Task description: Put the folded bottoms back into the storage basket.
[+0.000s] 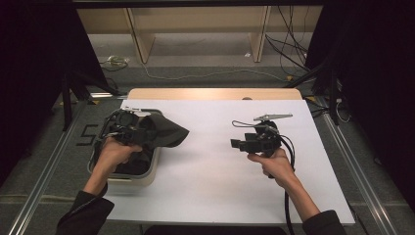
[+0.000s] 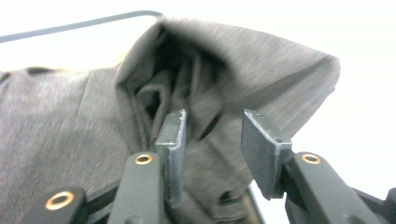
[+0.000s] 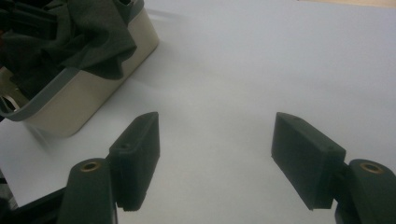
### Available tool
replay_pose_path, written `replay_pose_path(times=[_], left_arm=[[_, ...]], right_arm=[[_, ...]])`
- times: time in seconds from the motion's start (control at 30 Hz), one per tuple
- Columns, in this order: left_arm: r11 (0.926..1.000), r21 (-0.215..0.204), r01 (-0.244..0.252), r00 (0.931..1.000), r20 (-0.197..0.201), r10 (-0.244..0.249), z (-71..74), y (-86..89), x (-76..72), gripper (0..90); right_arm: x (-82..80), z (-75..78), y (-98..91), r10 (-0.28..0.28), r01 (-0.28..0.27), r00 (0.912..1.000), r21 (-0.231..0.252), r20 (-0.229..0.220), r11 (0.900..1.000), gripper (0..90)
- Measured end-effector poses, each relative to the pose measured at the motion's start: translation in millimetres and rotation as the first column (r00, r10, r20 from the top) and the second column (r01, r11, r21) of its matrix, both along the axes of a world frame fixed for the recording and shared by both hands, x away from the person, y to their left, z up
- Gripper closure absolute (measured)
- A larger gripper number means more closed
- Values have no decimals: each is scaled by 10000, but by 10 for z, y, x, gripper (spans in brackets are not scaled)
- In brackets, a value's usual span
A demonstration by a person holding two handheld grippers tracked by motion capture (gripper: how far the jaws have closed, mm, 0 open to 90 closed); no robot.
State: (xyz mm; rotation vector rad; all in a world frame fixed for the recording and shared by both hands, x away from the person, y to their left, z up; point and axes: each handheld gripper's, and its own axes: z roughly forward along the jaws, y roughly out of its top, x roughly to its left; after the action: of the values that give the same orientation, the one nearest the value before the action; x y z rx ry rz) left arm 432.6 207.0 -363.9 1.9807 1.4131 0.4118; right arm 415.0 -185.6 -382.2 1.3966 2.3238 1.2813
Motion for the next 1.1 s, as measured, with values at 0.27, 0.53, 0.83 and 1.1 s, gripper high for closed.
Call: replay_pose_path(times=[0.27,0.53,0.83,1.1], left_arm=[[9978,-536,-382,9973,-646,347,-28,-212,88,324],[9885,-1051,-1089,9909,-900,996,-45,-309,250,228],[9800,-1211,-1582,9843,-985,1467,-244,-268,377,450],[9880,-1158,-1020,9927,-755,937,-176,-142,273,875]], right_arm=[[-5,4,6,5,-5,10000,43,0,10000,332],[5,-12,6,8,-8,10000,-13,-52,10000,332],[4,-23,24,83,-83,9999,-50,-80,10000,332],[13,-37,9,64,-65,9999,-60,-109,10000,332]])
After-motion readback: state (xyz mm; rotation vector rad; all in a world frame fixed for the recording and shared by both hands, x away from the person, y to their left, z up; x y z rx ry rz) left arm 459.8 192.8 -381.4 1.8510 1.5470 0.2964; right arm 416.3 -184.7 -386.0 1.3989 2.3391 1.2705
